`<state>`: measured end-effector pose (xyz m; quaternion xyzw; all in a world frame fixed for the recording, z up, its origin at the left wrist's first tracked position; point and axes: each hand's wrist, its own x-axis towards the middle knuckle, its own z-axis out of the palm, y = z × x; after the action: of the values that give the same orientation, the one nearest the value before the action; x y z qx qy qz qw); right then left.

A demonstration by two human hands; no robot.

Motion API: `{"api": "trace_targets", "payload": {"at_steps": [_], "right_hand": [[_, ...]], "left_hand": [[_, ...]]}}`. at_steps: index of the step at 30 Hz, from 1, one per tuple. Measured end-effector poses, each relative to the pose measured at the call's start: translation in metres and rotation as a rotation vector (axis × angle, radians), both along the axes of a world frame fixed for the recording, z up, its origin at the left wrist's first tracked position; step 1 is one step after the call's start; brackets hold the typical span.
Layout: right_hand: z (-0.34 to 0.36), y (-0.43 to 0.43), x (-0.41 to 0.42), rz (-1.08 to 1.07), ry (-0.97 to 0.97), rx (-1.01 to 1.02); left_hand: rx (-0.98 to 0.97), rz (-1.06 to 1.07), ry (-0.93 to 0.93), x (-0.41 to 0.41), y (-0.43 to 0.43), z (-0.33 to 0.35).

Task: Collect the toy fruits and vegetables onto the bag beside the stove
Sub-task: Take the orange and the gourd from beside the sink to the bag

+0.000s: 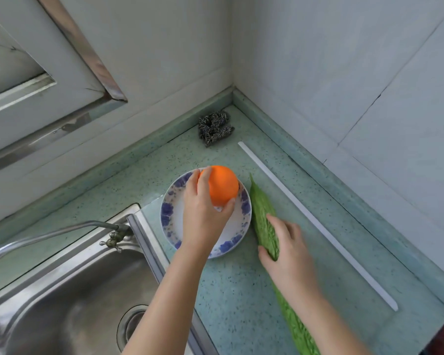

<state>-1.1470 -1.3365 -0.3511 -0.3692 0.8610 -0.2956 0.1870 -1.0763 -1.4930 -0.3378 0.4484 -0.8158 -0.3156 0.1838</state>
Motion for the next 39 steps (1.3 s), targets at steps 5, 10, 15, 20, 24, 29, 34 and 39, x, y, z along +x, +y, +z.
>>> {"api": "trace_targets", "payload": {"at_steps": [5,10,15,20,24,29,34,39], "right_hand": [[0.002,0.002,-0.002,-0.023,-0.051,-0.064],[0.013,0.006,0.0,-0.079,-0.12,-0.122],[0.039,0.01,0.005,-0.081,-0.124,-0.227],[0.073,0.016,0.019,-0.022,-0.129,-0.331],[0.095,0.025,0.041,0.064,-0.086,-0.405],[0.116,0.037,0.079,0.19,-0.061,-0.445],[0.135,0.056,0.123,0.322,-0.09,-0.458],[0.15,0.085,0.173,0.442,-0.109,-0.488]], "left_hand": [[0.073,0.075,0.098,-0.001,0.003,0.003],[0.13,0.105,0.173,0.012,0.016,0.014],[0.166,0.121,0.255,0.036,0.038,0.035],[0.176,0.144,0.336,0.077,0.065,0.062],[0.165,0.192,0.395,0.118,0.088,0.079],[0.139,0.233,0.465,0.17,0.12,0.089],[0.12,0.312,0.543,0.223,0.157,0.104],[0.102,0.388,0.594,0.281,0.205,0.111]]}}
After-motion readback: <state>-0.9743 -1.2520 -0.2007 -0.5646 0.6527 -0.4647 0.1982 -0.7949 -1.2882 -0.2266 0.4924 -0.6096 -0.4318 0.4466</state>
